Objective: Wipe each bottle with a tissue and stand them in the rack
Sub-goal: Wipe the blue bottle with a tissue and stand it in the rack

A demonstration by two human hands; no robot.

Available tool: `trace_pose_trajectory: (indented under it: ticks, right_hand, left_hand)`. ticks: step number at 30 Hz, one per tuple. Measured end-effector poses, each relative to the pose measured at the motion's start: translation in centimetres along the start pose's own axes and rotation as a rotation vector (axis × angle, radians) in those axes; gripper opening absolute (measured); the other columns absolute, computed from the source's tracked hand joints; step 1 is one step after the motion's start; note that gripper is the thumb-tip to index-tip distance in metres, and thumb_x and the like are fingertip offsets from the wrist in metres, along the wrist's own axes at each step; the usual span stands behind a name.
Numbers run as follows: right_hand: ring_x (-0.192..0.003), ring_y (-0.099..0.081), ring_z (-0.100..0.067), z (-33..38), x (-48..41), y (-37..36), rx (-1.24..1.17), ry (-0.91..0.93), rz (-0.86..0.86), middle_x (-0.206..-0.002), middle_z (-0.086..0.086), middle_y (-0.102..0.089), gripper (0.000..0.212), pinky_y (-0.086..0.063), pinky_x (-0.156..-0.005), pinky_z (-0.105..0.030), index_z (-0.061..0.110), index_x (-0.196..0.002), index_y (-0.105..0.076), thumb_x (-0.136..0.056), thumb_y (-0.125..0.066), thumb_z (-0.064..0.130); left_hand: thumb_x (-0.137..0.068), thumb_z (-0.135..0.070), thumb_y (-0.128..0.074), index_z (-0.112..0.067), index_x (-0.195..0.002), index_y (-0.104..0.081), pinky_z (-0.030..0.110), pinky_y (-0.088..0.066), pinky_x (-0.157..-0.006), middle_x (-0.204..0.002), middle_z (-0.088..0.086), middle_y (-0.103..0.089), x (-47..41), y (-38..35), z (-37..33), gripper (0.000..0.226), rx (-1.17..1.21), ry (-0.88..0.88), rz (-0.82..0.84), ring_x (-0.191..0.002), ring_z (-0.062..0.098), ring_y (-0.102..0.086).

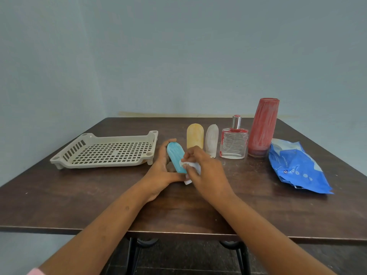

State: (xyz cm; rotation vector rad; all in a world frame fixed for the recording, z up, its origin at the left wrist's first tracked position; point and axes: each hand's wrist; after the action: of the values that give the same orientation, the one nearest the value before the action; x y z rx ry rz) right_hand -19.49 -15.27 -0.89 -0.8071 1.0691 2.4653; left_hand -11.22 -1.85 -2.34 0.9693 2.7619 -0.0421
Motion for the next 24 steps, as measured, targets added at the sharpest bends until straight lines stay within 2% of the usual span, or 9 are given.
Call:
trace_pose_trajectory:
  ticks: [2, 5, 7, 11, 13, 15, 17, 20, 24]
  right_hand:
    - [-0.085, -0.059, -0.009, -0.2, 0.3, 0.2, 0.054, 0.024, 0.038, -0.093, 0.001, -0.065, 0.016, -0.05, -0.071, -0.025, 0.024, -0.1, -0.053, -0.088, -0.058, 0.014]
    - [-0.08, -0.057, 0.0, -0.4, 0.0, 0.4, 0.026, -0.021, 0.004, -0.096, 0.008, -0.063, 0.017, -0.044, -0.068, -0.008, 0.021, -0.102, -0.054, -0.088, -0.06, 0.015]
    - [-0.076, -0.056, 0.003, -0.3, -0.3, 0.3, -0.001, -0.041, -0.032, -0.094, 0.012, -0.06, 0.018, -0.042, -0.066, -0.004, 0.019, -0.103, -0.054, -0.087, -0.059, 0.012]
    - [-0.083, -0.059, -0.012, 0.3, 0.3, 0.1, 0.087, 0.064, 0.037, -0.096, 0.001, -0.063, 0.016, -0.05, -0.069, -0.027, 0.022, -0.104, -0.051, -0.09, -0.056, 0.017]
    - [-0.082, -0.057, -0.015, 0.6, 0.6, 0.4, 0.147, 0.121, 0.09, -0.095, -0.002, -0.062, 0.014, -0.05, -0.069, -0.032, 0.02, -0.105, -0.052, -0.091, -0.056, 0.018]
    - [-0.083, -0.057, -0.016, 0.4, 0.6, 0.6, 0.144, 0.123, 0.094, -0.095, -0.002, -0.063, 0.014, -0.05, -0.069, -0.034, 0.021, -0.103, -0.052, -0.091, -0.056, 0.019]
    - [-0.084, -0.058, -0.015, -0.1, 0.3, 0.7, 0.136, 0.1, 0.075, -0.095, 0.0, -0.064, 0.013, -0.051, -0.07, -0.035, 0.024, -0.101, -0.05, -0.09, -0.057, 0.02]
    - [-0.085, -0.059, -0.016, -0.4, -0.1, 0.3, 0.155, 0.08, 0.057, -0.096, -0.001, -0.064, 0.015, -0.052, -0.07, -0.035, 0.025, -0.103, -0.048, -0.091, -0.055, 0.02]
    - [-0.082, -0.056, -0.017, 0.2, 0.1, 0.5, 0.202, 0.184, 0.124, -0.096, -0.001, -0.061, 0.013, -0.047, -0.068, -0.032, 0.021, -0.103, -0.051, -0.091, -0.054, 0.018]
  left_hand:
    - [-0.065, 0.006, -0.082, -0.044, -0.138, -0.032, 0.043, -0.05, -0.099, -0.129, 0.008, -0.054, 0.0, 0.0, 0.1, 0.101, -0.029, -0.003, -0.003, -0.116, 0.022, -0.061]
    - [-0.067, 0.004, -0.083, -0.043, -0.141, -0.029, 0.042, -0.049, -0.102, -0.133, 0.003, -0.053, -0.1, -0.1, 0.2, 0.103, -0.066, -0.01, -0.024, -0.12, 0.016, -0.059]
    - [-0.066, 0.002, -0.084, -0.044, -0.141, -0.029, 0.041, -0.05, -0.101, -0.134, 0.003, -0.052, -0.1, -0.1, 0.3, 0.104, -0.074, -0.011, -0.029, -0.12, 0.015, -0.058]
    - [-0.069, 0.002, -0.083, -0.045, -0.14, -0.03, 0.032, -0.054, -0.093, -0.13, -0.003, -0.053, 0.2, -0.3, 0.1, 0.099, -0.127, -0.04, -0.049, -0.107, 0.005, -0.064]
    - [-0.073, 0.004, -0.079, -0.047, -0.138, -0.029, 0.03, -0.056, -0.084, -0.126, -0.005, -0.054, 0.4, -0.4, -0.1, 0.096, -0.127, -0.036, -0.054, -0.1, 0.019, -0.068]
    - [-0.073, 0.002, -0.079, -0.049, -0.138, -0.028, 0.037, -0.058, -0.084, -0.129, -0.004, -0.052, 0.4, -0.5, -0.1, 0.097, -0.136, -0.022, -0.065, -0.095, 0.032, -0.07]
    - [-0.07, -0.004, -0.084, -0.05, -0.139, -0.026, 0.043, -0.057, -0.087, -0.135, -0.003, -0.048, 0.3, -0.5, 0.0, 0.101, -0.17, -0.012, -0.093, -0.092, 0.033, -0.07]
    - [-0.067, -0.009, -0.087, -0.05, -0.14, -0.026, 0.043, -0.057, -0.086, -0.138, -0.003, -0.046, 0.1, -0.5, 0.1, 0.104, -0.194, 0.002, -0.124, -0.089, 0.032, -0.071]
    - [-0.07, 0.001, -0.082, -0.049, -0.136, -0.03, 0.031, -0.059, -0.076, -0.137, -0.004, -0.044, 0.3, -0.7, 0.0, 0.098, -0.166, -0.012, -0.125, -0.089, 0.036, -0.069]
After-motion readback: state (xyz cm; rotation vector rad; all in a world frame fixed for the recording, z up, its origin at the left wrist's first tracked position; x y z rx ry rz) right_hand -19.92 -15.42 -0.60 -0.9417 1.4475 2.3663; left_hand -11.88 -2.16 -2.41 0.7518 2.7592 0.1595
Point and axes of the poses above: each hand's wrist, its own x-axis away from the middle knuckle, its own y-axis out of the back of the hand, z = x × y
